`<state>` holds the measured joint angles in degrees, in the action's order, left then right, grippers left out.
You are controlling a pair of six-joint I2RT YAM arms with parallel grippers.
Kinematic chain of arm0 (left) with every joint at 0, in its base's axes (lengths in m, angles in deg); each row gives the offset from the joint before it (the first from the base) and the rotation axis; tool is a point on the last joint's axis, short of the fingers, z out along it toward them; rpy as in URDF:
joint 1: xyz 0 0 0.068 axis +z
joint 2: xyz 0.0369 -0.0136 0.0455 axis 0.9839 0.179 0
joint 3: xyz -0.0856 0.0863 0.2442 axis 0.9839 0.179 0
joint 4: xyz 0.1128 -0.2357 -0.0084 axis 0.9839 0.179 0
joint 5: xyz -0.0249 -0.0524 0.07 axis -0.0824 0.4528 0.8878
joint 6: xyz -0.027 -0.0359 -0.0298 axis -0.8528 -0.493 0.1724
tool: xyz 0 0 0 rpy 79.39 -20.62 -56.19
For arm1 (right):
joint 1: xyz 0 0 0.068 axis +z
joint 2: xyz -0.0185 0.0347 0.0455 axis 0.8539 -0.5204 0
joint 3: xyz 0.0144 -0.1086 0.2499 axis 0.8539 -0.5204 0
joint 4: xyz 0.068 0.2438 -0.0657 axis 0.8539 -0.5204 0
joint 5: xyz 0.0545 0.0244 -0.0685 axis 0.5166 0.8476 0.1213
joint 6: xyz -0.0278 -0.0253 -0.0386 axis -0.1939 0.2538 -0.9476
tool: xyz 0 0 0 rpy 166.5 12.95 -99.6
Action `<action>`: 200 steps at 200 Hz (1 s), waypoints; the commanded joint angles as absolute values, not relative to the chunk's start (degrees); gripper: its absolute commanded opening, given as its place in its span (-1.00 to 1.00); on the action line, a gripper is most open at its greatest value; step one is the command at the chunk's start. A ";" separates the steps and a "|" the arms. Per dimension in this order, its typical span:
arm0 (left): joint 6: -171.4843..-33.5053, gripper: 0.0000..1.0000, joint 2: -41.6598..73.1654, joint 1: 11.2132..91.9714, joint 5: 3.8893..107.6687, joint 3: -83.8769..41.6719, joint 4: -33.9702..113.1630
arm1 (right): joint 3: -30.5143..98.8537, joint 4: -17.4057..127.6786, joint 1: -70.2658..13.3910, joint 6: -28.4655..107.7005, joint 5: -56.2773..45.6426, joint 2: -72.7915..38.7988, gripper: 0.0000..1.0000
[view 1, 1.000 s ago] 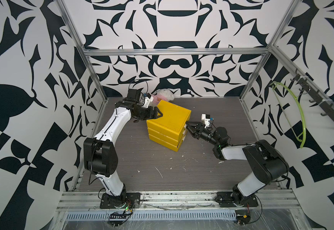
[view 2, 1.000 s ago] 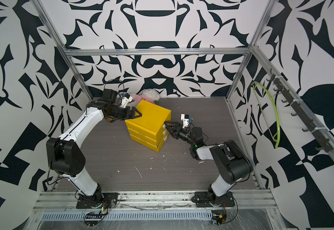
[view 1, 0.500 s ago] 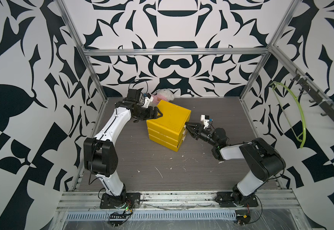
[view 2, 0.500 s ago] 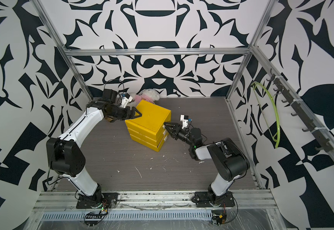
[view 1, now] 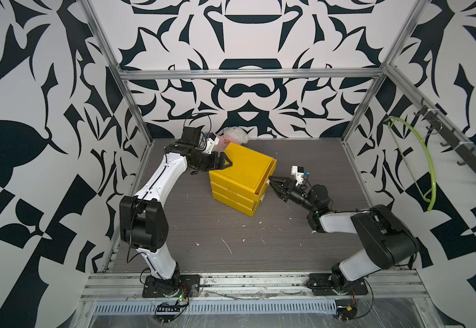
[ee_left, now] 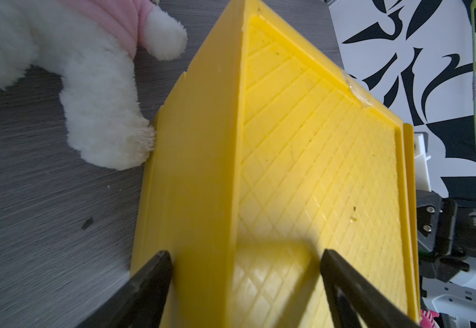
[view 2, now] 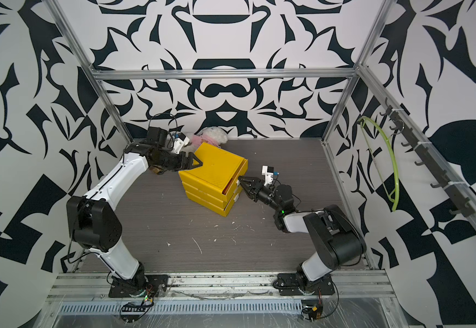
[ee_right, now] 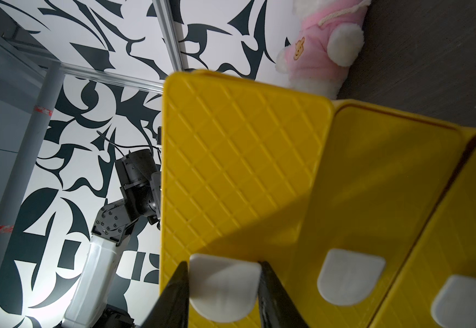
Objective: Take the postcards out of the drawer
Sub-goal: Open the drawer in the storage box.
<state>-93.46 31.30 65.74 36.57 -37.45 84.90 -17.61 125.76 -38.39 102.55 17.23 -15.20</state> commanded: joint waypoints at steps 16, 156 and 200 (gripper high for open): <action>-92.44 0.73 34.28 65.05 38.92 -36.46 89.50 | -18.96 117.56 -40.63 97.55 19.74 -8.12 -0.24; -92.50 0.73 34.85 65.05 38.48 -36.83 89.66 | -18.61 108.15 -41.97 93.51 20.39 -0.52 0.22; -92.54 0.73 35.20 65.01 38.13 -36.86 89.66 | -17.36 112.45 -40.11 94.78 19.47 -4.17 0.25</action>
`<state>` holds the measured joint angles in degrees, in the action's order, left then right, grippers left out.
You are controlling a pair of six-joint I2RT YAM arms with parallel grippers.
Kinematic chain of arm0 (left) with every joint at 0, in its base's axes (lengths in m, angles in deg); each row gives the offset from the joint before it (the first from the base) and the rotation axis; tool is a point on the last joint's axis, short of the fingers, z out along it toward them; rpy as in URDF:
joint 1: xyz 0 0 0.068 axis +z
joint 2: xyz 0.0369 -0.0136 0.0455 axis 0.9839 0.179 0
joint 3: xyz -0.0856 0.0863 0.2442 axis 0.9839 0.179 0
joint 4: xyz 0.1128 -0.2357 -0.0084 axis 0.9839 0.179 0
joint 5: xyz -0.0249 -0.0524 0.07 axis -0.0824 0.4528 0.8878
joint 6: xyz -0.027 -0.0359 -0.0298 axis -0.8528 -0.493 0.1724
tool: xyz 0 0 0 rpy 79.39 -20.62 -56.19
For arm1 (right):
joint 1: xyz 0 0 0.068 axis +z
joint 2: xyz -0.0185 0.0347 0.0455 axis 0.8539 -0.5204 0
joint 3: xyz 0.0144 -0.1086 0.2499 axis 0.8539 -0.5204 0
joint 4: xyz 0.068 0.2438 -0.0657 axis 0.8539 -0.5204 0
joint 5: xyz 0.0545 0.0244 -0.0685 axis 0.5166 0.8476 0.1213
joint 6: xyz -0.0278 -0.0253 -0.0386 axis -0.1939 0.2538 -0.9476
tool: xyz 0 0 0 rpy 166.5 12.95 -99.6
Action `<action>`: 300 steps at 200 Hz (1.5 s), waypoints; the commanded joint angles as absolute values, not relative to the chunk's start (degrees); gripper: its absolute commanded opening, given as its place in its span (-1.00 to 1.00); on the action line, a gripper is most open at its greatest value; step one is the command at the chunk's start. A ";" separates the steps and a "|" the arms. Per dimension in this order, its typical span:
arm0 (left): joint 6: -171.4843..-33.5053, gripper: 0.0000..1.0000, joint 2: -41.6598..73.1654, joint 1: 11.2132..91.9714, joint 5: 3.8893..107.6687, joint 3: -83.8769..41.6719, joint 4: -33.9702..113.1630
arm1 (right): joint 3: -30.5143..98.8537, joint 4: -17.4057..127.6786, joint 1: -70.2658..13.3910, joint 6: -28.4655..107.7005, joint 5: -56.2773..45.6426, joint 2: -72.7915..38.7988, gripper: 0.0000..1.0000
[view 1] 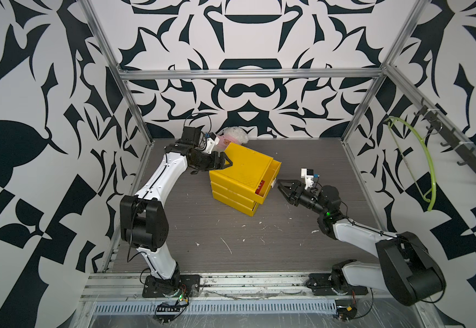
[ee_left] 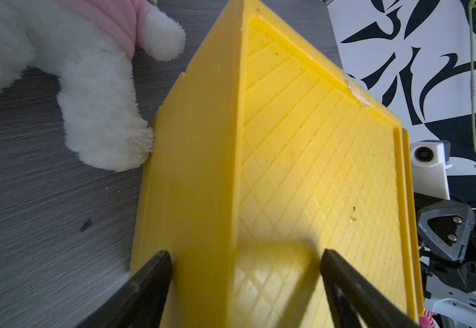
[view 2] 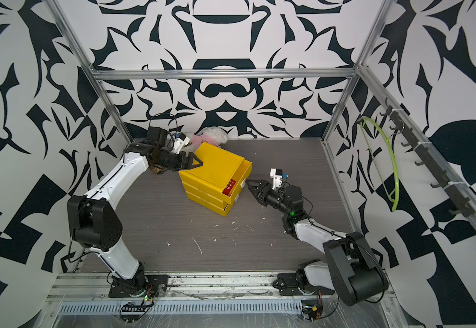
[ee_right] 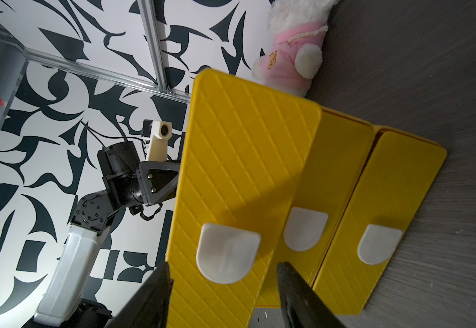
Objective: Take the postcards out of the drawer
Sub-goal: Open the drawer in the storage box.
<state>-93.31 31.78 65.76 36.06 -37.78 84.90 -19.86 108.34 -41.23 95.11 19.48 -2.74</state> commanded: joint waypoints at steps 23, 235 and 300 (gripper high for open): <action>-92.50 0.73 35.15 65.01 38.02 -37.00 89.66 | -16.89 115.60 -39.39 95.91 19.25 -6.56 0.24; -92.32 0.73 34.98 65.01 37.46 -36.81 89.66 | -15.66 113.78 -39.22 93.95 17.66 -7.64 -0.23; -92.14 0.73 35.07 65.01 37.60 -36.82 89.66 | -17.70 103.80 -39.86 90.32 17.58 -1.03 -0.24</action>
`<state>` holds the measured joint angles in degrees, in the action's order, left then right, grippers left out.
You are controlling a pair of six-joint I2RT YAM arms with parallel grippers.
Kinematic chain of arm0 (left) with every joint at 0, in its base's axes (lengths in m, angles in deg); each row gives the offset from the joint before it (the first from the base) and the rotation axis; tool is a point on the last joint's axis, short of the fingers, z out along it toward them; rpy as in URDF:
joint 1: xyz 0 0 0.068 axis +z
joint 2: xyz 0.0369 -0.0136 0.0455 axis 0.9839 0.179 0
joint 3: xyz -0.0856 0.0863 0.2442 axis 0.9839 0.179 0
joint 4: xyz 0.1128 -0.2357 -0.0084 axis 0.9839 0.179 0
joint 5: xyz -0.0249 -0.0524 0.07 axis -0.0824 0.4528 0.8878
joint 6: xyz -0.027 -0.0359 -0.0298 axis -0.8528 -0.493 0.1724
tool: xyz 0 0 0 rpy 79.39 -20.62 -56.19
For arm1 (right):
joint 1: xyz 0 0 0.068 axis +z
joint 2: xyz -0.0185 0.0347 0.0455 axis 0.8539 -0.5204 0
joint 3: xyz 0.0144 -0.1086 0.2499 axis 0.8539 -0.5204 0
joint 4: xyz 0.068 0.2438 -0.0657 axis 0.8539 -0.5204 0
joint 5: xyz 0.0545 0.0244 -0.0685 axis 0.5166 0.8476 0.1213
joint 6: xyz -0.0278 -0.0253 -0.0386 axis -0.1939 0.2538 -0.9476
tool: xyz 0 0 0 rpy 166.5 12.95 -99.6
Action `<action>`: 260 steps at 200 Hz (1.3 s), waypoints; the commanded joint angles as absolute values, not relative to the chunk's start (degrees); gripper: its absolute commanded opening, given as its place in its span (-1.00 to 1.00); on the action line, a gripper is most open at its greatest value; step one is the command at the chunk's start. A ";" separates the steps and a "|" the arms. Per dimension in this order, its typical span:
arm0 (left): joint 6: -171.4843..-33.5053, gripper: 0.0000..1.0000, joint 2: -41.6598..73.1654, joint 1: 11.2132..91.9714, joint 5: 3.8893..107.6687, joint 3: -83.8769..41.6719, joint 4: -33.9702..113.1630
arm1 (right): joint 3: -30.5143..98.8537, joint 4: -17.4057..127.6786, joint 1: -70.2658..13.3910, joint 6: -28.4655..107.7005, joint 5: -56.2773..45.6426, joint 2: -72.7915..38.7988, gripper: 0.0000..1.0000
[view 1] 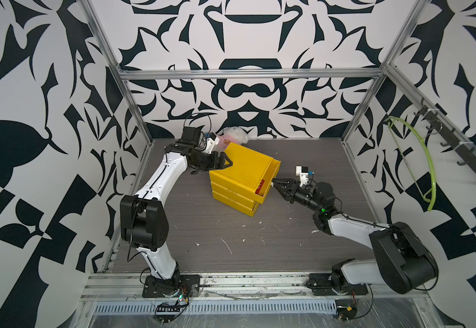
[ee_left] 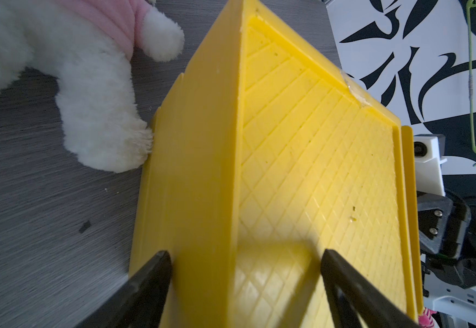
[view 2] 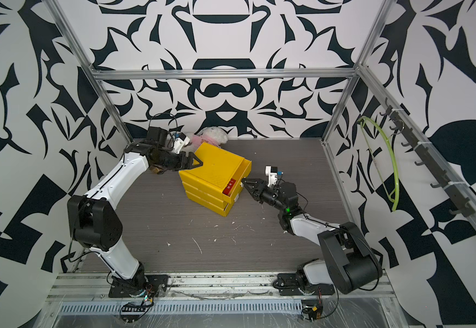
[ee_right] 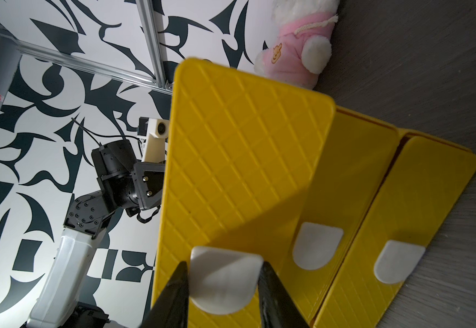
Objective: Take the postcards out of the drawer
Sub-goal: Open the drawer in the storage box.
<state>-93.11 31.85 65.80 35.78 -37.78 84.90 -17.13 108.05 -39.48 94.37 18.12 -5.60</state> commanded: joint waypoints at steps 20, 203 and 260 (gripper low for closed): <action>-92.16 0.73 35.05 65.01 37.42 -36.77 89.66 | -18.06 97.77 -41.29 87.93 17.54 2.87 -0.23; -92.51 0.73 35.34 65.01 37.30 -36.95 89.66 | -22.83 79.76 -50.73 84.47 19.13 18.67 0.12; -92.53 0.73 35.51 65.01 37.50 -37.02 89.66 | -19.27 70.49 -50.78 79.84 17.59 20.61 0.39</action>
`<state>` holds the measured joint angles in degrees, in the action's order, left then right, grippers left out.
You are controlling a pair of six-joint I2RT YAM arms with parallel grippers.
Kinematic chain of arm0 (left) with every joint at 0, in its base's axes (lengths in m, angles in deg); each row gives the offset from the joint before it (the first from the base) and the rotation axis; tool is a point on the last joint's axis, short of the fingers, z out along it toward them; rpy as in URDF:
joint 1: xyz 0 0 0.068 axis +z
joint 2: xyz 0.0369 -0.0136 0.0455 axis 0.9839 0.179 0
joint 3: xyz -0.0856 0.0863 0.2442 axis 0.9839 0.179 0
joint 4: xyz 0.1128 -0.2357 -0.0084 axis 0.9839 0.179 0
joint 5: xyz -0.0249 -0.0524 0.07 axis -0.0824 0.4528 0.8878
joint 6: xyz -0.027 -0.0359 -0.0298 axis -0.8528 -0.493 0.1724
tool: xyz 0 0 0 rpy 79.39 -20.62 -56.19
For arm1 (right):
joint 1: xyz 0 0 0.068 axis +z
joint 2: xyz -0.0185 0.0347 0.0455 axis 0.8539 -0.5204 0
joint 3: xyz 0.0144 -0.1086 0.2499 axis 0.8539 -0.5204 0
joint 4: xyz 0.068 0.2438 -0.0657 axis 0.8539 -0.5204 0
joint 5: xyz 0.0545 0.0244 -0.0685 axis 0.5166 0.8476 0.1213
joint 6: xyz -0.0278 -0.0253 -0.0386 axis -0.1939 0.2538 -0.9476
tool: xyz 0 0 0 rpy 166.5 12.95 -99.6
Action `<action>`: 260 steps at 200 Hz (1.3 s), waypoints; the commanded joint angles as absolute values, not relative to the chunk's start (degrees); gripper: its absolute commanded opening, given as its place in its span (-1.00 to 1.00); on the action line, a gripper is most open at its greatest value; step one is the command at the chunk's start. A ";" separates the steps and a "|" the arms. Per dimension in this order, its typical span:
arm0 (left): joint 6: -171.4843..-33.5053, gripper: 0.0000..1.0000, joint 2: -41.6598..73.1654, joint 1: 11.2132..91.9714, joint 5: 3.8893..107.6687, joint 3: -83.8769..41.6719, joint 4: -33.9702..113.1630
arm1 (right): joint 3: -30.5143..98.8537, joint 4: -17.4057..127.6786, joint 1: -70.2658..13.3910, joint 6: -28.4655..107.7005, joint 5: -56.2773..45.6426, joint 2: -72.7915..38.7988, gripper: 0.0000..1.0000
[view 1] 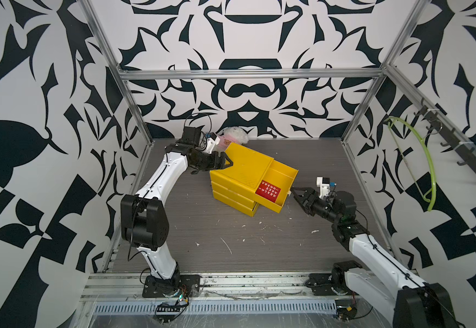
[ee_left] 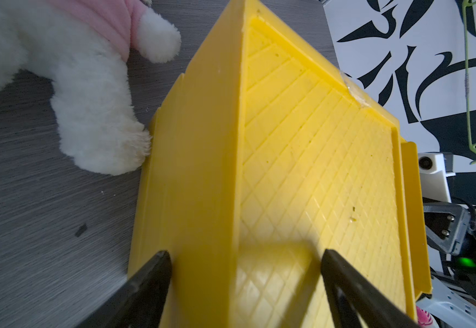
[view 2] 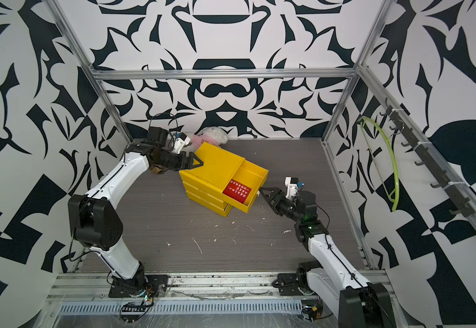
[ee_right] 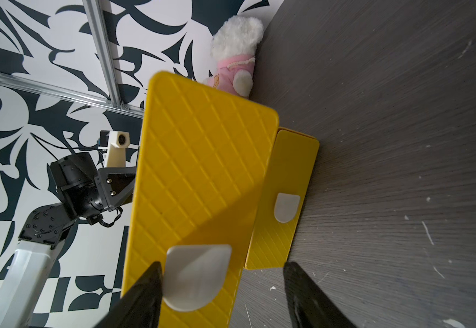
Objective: Take the postcards out of the drawer
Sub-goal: Open the drawer in the storage box.
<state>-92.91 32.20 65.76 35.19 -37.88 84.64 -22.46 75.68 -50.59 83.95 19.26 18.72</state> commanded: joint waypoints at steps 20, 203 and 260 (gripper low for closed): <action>-92.42 0.74 35.50 65.01 37.50 -37.25 91.06 | -15.30 58.51 -51.06 73.20 13.15 23.71 0.37; -126.32 0.99 5.99 64.68 48.33 -16.36 68.96 | 40.74 14.33 -37.56 32.18 3.95 -7.63 0.04; -141.74 0.99 2.80 60.15 46.26 -3.37 47.84 | 50.08 6.56 -34.73 25.90 -2.98 -17.22 -0.02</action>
<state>-132.67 1.42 61.39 48.59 -5.54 61.54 45.25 11.09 -35.48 30.35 1.43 -15.64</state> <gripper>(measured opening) 0.996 0.495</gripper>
